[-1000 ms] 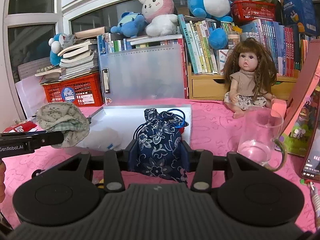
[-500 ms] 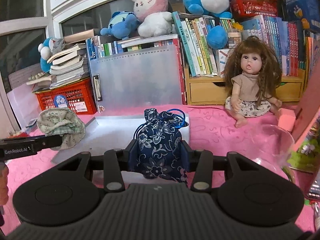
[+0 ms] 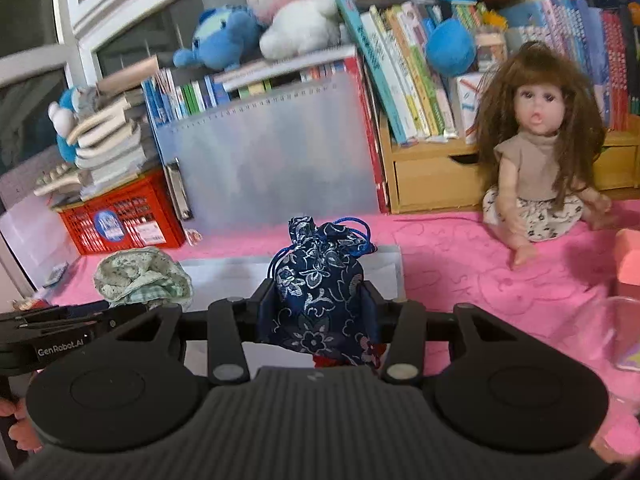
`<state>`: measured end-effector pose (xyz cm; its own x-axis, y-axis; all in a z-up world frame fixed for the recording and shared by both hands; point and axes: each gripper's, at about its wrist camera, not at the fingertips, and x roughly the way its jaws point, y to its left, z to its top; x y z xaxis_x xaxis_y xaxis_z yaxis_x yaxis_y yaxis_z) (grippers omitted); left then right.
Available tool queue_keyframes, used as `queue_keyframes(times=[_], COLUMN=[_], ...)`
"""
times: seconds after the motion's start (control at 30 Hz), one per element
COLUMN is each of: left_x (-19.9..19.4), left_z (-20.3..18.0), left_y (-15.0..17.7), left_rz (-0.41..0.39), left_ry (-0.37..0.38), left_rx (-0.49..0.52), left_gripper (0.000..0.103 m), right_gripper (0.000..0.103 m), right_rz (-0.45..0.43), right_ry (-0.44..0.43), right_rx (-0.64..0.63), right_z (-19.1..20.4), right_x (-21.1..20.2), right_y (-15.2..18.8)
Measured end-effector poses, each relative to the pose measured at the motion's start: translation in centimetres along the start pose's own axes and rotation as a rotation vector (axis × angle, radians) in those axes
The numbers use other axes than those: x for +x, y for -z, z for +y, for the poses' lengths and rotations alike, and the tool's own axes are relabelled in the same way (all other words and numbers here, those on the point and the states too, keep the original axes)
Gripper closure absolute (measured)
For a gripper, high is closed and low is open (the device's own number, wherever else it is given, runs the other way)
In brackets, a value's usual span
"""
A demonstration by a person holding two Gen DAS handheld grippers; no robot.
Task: Organize objects
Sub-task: 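Carry the plaid doll and blue pouch over the white box and lower them, then open the left gripper to drop the plaid doll while the right gripper drops the pouch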
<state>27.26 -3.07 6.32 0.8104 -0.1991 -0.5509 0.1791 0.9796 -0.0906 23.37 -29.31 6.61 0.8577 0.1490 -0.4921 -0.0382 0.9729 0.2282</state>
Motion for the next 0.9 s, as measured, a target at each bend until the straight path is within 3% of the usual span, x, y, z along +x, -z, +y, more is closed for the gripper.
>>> queue_keyframes(times=[0.23, 0.57, 0.8, 0.9], left_x=[2.7, 4.1, 4.4, 4.4], left_z=[0.1, 0.5, 0.9, 1.0], left_y=[0.6, 1.5, 1.7, 1.6], left_rz=[0.041, 0.100, 0.125, 0.128], left_ry=[-0.010, 0.003, 0.007, 0.006], left_rx=[0.013, 0.018, 0.007, 0.011], left_gripper=[0.064, 0.063, 0.058, 0.050], right_gripper=[0.055, 0.055, 0.052, 0.048], right_rz=[0.049, 0.075, 0.093, 0.090], right_ry=[0.008, -0.038, -0.059, -0.064], right_rx=[0.007, -0.021, -0.039, -0.036], right_z=[-0.2, 0.7, 1.0, 1.0], right_x=[3.3, 4.8, 5.1, 5.0], right_y=[0.5, 0.9, 1.4, 1.5])
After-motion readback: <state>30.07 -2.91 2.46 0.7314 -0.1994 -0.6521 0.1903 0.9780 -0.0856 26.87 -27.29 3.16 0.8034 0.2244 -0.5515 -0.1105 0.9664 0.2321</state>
